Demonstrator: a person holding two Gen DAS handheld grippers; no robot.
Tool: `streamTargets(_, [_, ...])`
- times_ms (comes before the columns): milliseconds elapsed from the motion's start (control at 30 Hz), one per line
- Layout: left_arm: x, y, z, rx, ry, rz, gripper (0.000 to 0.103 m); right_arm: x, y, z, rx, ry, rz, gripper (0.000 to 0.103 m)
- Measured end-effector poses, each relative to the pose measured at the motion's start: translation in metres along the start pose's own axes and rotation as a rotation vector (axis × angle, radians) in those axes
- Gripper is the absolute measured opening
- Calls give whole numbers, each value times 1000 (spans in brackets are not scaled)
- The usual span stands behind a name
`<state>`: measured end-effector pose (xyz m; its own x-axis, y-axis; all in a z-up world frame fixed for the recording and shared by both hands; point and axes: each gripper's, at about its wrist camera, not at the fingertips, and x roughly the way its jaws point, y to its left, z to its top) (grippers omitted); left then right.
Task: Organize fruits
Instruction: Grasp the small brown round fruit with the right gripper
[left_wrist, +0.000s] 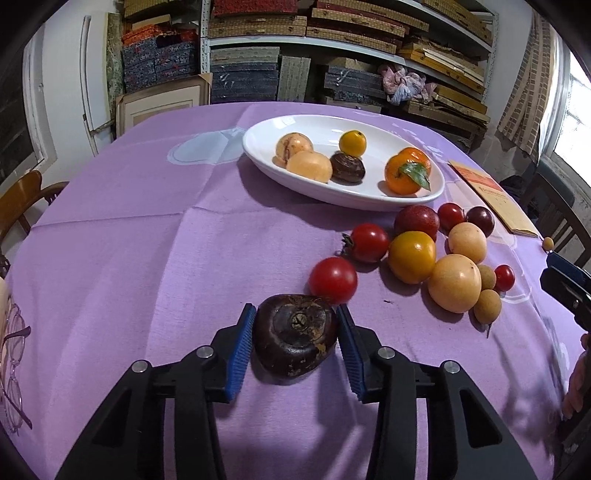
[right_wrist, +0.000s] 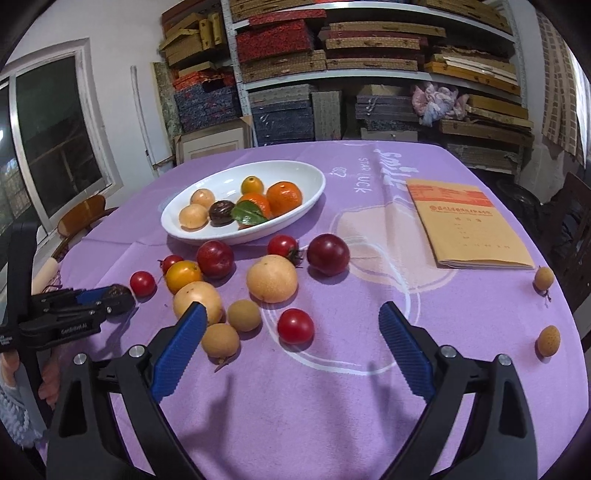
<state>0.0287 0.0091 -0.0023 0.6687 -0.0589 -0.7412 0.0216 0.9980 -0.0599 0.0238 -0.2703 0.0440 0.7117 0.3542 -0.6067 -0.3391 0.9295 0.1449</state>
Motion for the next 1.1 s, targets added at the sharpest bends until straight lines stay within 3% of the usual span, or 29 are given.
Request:
streamTargets(200, [-2,19,0,-66,1,0,45,12,32,-9,-128,71,68,55])
streamTargets(367, [-3,19,1,-62,3,-15,45,22,45,-10,-154,124,120,48])
streamTargets(533, [-3,18,1,-58,8,-19,45,36,44,-7,-134,171,110,47])
streamTargets(767, [-1,18,0,-54,18,-18,45,46,53,-6,-165,192,52,39])
streamTargets(900, [1,18,1,-55,27,-19,45,50,53,-6,-161,202,17,29])
streamTargets(1100, [2,17,1,-54,35,-17,45,50,58,-7,-174,198,-16,28])
